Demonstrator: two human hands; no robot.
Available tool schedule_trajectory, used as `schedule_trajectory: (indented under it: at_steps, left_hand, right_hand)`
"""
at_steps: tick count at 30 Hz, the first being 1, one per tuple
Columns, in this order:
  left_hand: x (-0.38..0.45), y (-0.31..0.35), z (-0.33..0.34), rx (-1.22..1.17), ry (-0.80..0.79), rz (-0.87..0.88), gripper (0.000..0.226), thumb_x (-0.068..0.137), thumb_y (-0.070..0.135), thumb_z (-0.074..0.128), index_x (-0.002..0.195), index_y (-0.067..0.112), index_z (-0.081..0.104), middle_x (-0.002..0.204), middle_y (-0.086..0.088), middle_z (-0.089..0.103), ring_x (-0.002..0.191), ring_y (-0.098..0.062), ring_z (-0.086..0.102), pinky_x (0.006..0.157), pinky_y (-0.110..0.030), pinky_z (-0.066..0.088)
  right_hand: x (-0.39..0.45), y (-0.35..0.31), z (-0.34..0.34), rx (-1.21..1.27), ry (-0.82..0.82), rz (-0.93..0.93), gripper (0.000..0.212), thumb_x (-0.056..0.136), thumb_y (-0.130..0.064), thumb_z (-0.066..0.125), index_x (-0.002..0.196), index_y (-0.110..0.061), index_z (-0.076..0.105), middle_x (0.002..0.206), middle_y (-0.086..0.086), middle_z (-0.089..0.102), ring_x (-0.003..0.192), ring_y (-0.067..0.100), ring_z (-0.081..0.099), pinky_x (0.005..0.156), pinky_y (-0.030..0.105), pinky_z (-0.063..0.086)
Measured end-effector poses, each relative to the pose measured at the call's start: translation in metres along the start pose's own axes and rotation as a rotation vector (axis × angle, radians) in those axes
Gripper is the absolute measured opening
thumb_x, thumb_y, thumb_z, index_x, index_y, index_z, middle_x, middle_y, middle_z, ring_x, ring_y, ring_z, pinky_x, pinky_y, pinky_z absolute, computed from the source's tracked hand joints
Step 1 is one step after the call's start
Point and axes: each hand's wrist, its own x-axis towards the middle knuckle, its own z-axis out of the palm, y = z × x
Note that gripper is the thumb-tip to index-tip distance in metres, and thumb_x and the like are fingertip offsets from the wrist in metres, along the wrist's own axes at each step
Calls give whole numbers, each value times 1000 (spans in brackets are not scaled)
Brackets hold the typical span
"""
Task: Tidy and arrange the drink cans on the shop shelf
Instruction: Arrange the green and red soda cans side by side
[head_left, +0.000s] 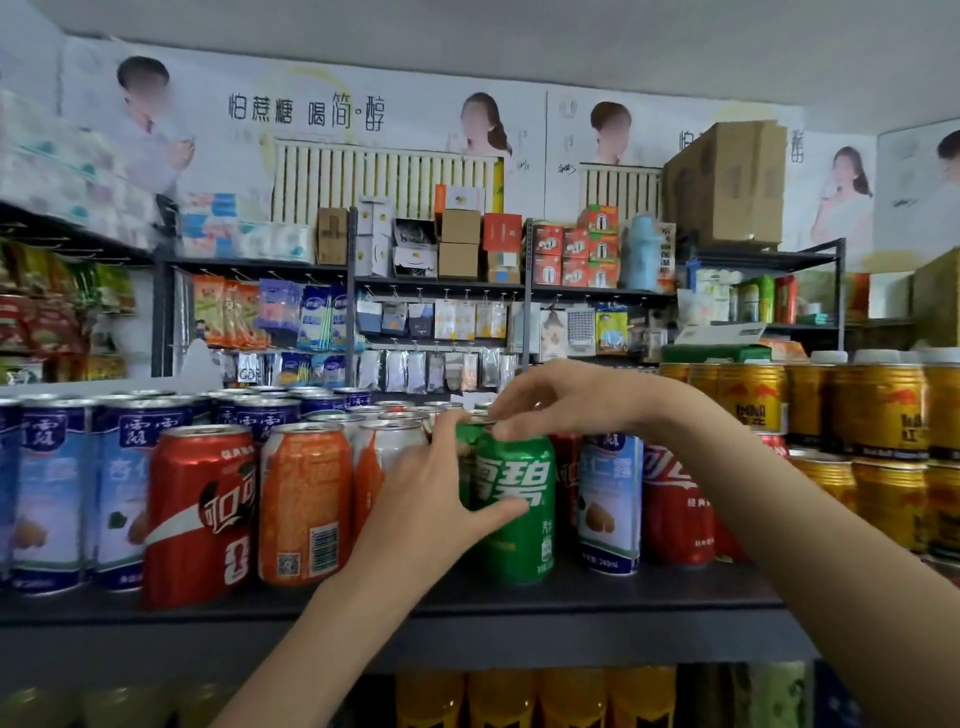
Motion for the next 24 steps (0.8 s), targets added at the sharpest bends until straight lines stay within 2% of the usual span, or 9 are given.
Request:
schedule_trajectory:
  at_steps: [4, 6, 9, 12, 14, 17, 18, 21, 24]
  left_hand:
    - [15, 11, -6, 68, -2, 38, 69, 70, 66, 60, 126, 35, 34, 129, 14, 48, 119, -8, 41, 100, -32, 35]
    - [20, 18, -6, 197, -23, 86, 50, 71, 66, 58, 105, 34, 42, 115, 17, 52, 111, -7, 42, 104, -31, 26]
    - [24, 14, -17, 290, 0, 90, 43, 69, 66, 59, 83, 32, 37, 94, 21, 51, 99, -5, 47, 113, -32, 10]
    - [23, 5, -30, 364, 5, 80, 43, 71, 63, 57, 73, 30, 30, 83, 17, 46, 87, -4, 45, 113, -31, 10]
    - [25, 1, -34, 393, -13, 92, 44, 73, 62, 57, 71, 28, 28, 82, 16, 43, 83, -5, 42, 108, -31, 20]
    - [28, 2, -35, 299, -82, 85, 40, 75, 56, 59, 72, 27, 30, 84, 14, 44, 85, -8, 42, 86, -28, 36]
    - [29, 2, -34, 260, -95, 93, 39, 75, 53, 60, 73, 27, 30, 83, 13, 47, 86, -9, 44, 86, -28, 36]
    - [30, 0, -31, 208, -130, 135, 37, 78, 49, 60, 75, 26, 31, 74, 12, 48, 77, -1, 46, 106, -30, 22]
    - [33, 1, -33, 214, -164, 151, 35, 82, 48, 58, 80, 22, 34, 75, 14, 46, 73, 7, 38, 102, -30, 25]
  right_hand:
    - [36, 8, -19, -13, 151, 65, 23, 89, -26, 59, 104, -11, 68, 103, 10, 69, 98, 23, 64, 93, 35, 49]
    - [61, 12, -20, -107, 97, 97, 19, 88, -22, 61, 103, -12, 69, 101, 8, 69, 96, 26, 64, 85, 34, 53]
    - [91, 18, -14, -185, -11, 123, 18, 87, -16, 63, 103, -13, 69, 92, -2, 63, 82, 14, 57, 64, 21, 47]
    - [108, 19, -3, -240, -95, 131, 27, 86, -11, 62, 113, -15, 65, 101, -1, 54, 89, 15, 52, 70, 22, 46]
    - [114, 20, 2, -255, -152, 140, 35, 87, -8, 60, 121, -17, 60, 105, -3, 48, 87, 14, 52, 66, 21, 46]
    - [120, 26, 1, -203, -170, 156, 35, 87, -4, 58, 120, -16, 58, 112, 1, 48, 85, 16, 51, 60, 20, 45]
    - [121, 28, 1, -159, -168, 170, 31, 87, -4, 58, 116, -15, 59, 113, 3, 48, 82, 16, 51, 61, 21, 46]
    - [123, 31, 3, -97, -132, 206, 15, 87, -4, 59, 98, -14, 60, 105, 5, 55, 63, 13, 47, 51, 20, 42]
    - [122, 32, 4, -111, -92, 253, 22, 85, -1, 60, 107, -5, 63, 81, 2, 54, 59, 13, 45, 52, 21, 40]
